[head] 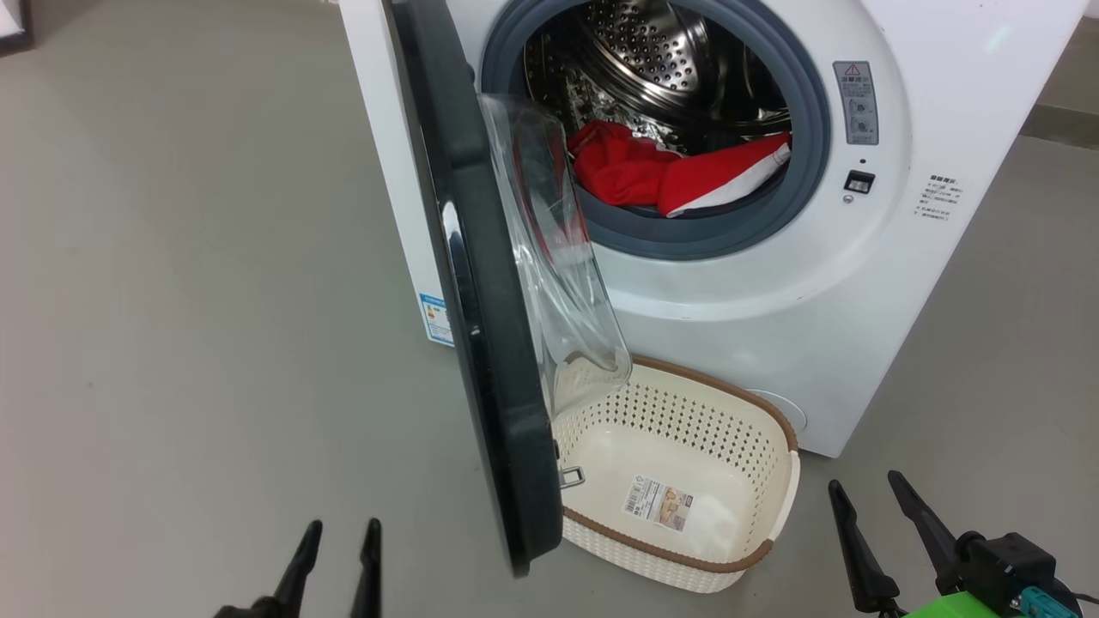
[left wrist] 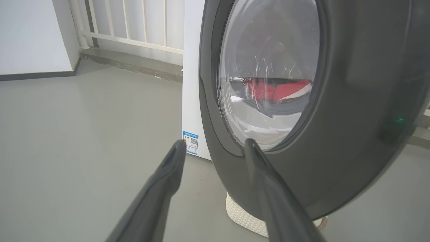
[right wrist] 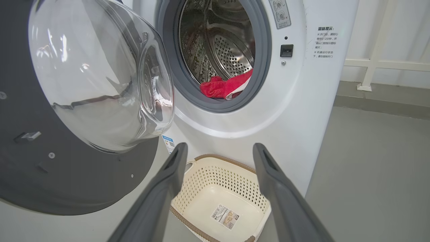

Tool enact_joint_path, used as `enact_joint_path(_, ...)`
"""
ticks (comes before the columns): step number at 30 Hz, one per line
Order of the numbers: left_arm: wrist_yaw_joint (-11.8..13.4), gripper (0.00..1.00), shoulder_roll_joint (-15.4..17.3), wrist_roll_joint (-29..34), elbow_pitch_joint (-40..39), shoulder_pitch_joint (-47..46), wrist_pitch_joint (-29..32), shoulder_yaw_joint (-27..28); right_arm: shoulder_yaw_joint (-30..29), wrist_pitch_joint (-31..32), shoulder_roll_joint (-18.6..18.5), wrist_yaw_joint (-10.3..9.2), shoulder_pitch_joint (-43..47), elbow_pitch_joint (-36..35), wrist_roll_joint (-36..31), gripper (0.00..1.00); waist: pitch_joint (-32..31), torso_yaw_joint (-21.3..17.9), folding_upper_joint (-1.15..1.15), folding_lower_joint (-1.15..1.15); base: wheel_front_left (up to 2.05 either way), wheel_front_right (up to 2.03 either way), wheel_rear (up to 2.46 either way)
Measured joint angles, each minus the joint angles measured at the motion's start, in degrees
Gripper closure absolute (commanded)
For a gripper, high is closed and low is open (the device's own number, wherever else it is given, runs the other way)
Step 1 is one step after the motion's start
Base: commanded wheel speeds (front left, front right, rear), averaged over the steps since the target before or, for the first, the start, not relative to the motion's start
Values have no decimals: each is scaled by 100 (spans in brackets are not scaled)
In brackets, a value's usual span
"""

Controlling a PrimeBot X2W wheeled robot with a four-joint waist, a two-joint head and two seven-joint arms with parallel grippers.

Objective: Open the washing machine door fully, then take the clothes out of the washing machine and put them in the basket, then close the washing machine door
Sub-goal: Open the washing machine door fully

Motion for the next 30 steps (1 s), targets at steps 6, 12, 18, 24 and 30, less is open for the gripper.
enact_joint_path(6,12,100,1,-114,-738,-47,0,155,7,0,0,0,3,-9,-8,0,7,-11,0,0,0,0,0)
enact_joint_path(12,55,100,7,-263,-2057,-377,-3,68,24,0,-9,0,5,-42,-8,0,34,-23,0,0,0,0,0)
enact_joint_path(18,-109,100,14,-202,-2770,-620,-45,-1173,114,0,-33,0,4,-60,-5,0,77,-55,0,0,0,0,0)
enact_joint_path(24,-208,100,30,-307,-2404,-675,-44,-2296,158,0,-114,0,-32,-30,-4,0,130,-117,0,0,0,0,0)
enact_joint_path(30,-41,100,40,-818,-1318,-797,-42,-2654,198,0,-121,0,-42,-14,-3,0,150,-269,0,0,0,0,0)
